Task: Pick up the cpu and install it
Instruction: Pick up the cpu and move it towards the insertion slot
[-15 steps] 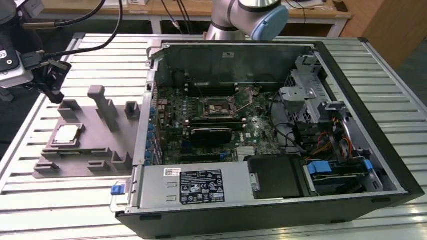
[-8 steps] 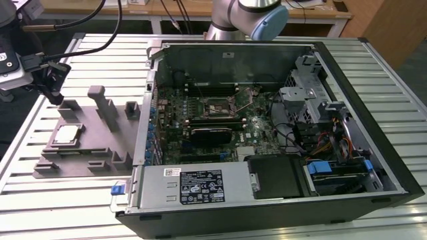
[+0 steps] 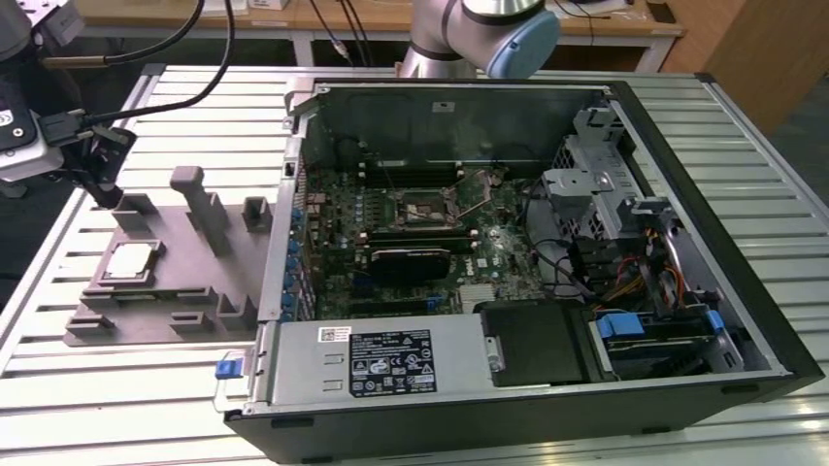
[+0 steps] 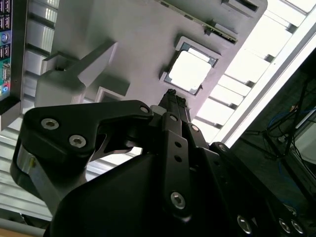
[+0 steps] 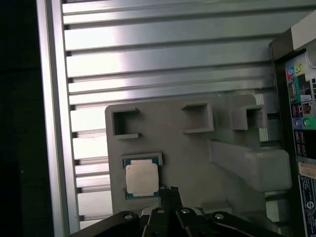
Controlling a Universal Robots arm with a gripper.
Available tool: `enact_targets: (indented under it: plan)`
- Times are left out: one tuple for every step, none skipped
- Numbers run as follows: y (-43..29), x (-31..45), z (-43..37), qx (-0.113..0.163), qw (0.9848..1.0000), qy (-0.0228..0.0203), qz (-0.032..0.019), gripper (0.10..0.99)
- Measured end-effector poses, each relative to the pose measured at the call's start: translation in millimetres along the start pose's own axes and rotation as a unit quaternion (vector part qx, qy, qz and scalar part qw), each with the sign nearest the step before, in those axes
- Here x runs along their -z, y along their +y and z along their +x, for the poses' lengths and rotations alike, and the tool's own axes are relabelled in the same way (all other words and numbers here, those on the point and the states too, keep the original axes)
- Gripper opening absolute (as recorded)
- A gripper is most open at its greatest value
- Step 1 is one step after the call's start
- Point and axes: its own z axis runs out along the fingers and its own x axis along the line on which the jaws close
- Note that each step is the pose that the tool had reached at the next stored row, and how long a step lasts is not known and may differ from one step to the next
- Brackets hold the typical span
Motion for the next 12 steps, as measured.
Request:
enact_targets:
  plan:
    - [-0.2, -0.9, 0.4, 0.0, 1.0, 0.0, 0.0, 0.106]
    - [-0.5, -1.7, 0.8, 0.0, 1.0, 0.0, 0.0, 0.106]
    - [-0.8, -2.7, 1.2, 0.0, 1.0, -0.0001, -0.0001, 0.106]
    - [-1.2, -3.6, 1.6, 0.0, 1.0, -0.0001, -0.0001, 0.106]
    - [-1.6, -4.5, 2.1, 0.0, 1.0, -0.0001, -0.0001, 0.106]
    - [-2.1, -5.4, 2.4, 0.0, 1.0, -0.0001, -0.0001, 0.106]
    - [-2.7, -6.3, 2.7, 0.0, 1.0, 0.0, 0.0, 0.106]
    - [-3.3, -7.2, 3.0, 0.0, 1.0, 0.0, 0.0, 0.106]
    - [-4.0, -8.2, 3.1, 0.0, 1.0, 0.0, 0.0, 0.106]
    - [-4.7, -9.3, 3.2, 0.0, 1.0, -0.0001, -0.0001, 0.106]
    - [-5.4, -10.3, 3.2, 0.0, 1.0, 0.0, -0.0001, 0.106]
    - [-6.0, -11.4, 3.3, 0.0, 1.0, 0.0, 0.0, 0.106]
